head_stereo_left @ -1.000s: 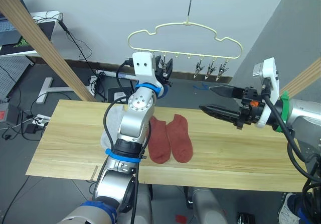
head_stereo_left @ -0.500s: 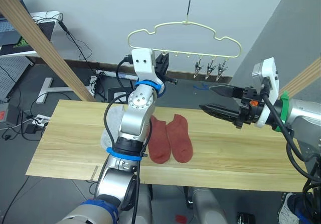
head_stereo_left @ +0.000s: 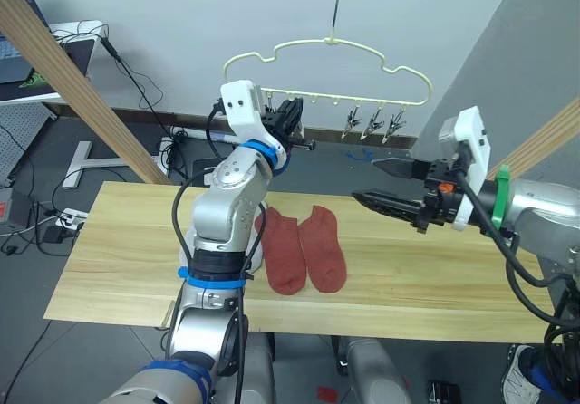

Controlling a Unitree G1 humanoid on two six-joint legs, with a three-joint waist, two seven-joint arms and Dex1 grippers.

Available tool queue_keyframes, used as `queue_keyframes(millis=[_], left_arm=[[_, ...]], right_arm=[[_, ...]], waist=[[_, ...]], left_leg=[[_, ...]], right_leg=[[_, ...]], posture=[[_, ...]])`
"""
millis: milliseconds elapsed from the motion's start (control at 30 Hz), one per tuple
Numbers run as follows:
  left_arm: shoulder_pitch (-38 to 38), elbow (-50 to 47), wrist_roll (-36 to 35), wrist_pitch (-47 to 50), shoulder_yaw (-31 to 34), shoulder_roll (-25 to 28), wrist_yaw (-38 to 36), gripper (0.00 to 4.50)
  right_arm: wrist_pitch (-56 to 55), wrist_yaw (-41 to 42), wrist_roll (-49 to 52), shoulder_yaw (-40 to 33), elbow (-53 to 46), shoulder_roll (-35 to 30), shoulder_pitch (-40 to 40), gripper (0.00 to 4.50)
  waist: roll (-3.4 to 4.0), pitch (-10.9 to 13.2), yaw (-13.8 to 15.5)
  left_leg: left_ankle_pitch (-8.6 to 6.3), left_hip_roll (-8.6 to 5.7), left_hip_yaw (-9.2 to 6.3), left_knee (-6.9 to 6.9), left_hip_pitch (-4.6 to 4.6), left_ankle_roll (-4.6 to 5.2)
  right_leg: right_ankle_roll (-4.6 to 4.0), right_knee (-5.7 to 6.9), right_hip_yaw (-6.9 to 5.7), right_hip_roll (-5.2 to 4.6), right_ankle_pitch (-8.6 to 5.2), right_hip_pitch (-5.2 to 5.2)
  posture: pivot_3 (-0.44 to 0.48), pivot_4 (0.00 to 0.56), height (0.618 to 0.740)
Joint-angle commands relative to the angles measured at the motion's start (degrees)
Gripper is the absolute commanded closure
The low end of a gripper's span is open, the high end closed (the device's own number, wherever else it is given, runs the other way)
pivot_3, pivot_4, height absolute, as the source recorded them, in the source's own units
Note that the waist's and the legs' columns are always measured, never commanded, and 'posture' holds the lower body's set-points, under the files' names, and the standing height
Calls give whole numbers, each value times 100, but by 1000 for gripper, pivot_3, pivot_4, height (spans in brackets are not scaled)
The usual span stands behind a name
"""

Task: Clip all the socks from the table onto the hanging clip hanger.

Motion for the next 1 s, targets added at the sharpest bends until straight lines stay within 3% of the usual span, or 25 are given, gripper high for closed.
queue_keyframes(millis=[33, 100, 300, 533, 1000], left_arm=[[-192, -419, -689, 607, 368, 34, -56, 4484], [-271, -447, -858, 800, 472, 107, -31, 4500], [-521, -438, -1250, 1316, 730, 311, 67, 4500], [-774, -354, -1770, 1953, 1015, 382, 199, 4500], [-1108, -221, -2622, 2794, 1528, 385, 668, 4500]], right_arm=[[155, -461, 118, 167, -116, 164, -95, 564], [285, -666, 103, 313, -62, 261, -115, 14], [757, -1413, -871, 1249, 135, 548, -220, 14], [1109, -2157, -2170, 2206, 699, 1489, -397, 14], [643, -2210, -4079, 3022, 2166, 2971, -442, 14]], waist=[[-2, 4, -11], [0, 9, -18], [2, 16, -32], [9, 67, -36], [14, 168, -34]], left_leg=[[0, 0, 0, 0, 0, 0], [0, 0, -1, 0, 0, 0], [0, 1, -1, -3, 0, 0], [0, 4, 1, -8, -3, -1], [0, 6, 3, -18, -7, -2]], right_leg=[[0, 0, 0, 0, 0, 0], [1, 0, -1, 0, -1, 0], [11, -3, 0, 1, -7, -2], [28, -2, 2, 3, -17, -13], [29, -4, 1, 3, -18, -24]], posture=[[-80, 366, 740], [-79, 370, 740], [-75, 384, 740], [-70, 397, 740], [-49, 401, 740]])
